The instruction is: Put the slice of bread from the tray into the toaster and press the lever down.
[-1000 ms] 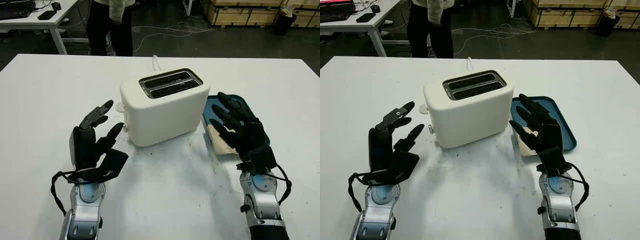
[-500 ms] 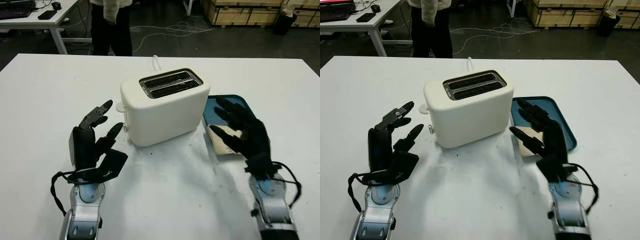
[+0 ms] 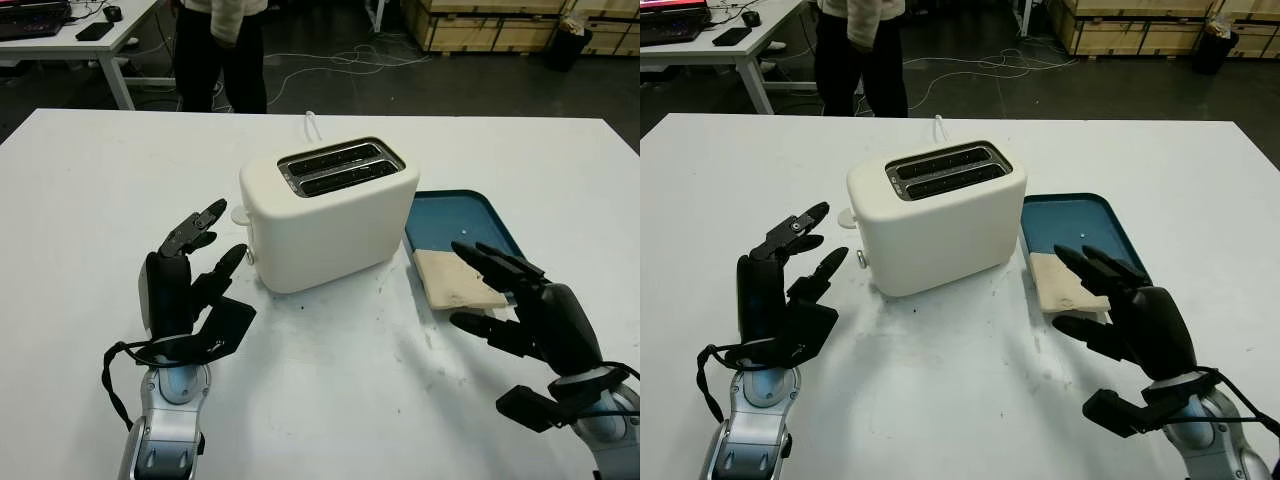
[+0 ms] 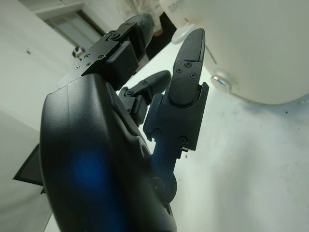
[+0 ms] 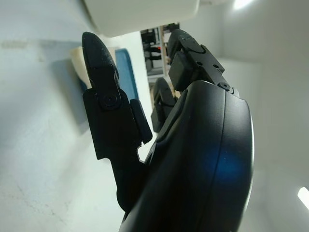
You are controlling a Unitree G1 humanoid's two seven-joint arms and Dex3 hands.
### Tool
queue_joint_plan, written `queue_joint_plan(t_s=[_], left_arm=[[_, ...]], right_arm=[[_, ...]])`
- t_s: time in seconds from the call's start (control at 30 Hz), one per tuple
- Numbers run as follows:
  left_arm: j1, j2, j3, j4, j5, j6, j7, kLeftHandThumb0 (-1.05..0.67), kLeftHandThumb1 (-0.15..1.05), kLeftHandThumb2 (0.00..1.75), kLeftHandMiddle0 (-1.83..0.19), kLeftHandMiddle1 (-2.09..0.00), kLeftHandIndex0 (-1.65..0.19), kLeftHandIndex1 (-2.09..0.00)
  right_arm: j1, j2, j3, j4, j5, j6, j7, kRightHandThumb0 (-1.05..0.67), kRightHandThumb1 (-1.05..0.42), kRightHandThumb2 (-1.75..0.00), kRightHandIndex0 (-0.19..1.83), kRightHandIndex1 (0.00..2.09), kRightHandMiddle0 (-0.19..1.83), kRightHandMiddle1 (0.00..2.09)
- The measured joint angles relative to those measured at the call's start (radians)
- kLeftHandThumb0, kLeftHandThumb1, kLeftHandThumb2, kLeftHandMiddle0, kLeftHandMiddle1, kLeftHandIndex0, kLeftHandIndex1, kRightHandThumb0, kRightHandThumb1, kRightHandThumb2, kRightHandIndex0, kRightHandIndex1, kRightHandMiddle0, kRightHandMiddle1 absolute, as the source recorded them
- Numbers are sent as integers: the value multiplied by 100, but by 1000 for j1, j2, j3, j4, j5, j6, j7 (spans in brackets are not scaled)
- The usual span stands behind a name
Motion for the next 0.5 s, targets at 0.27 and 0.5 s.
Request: queue_joint_plan(t_s=[0.27, 0.5], left_arm=[[-16, 6, 2, 10, -5, 0, -3, -37, 92, 13, -45, -93, -76, -4], [-20, 10, 3, 10, -7, 0, -3, -37, 92, 13, -44, -95, -76, -4]], right_arm=[[-44, -8, 83, 92, -150, 31, -99, -57, -81, 0, 33, 2, 37, 2], [-128, -10, 182, 261, -240, 68, -251, -53, -82, -1, 33, 0, 37, 1]])
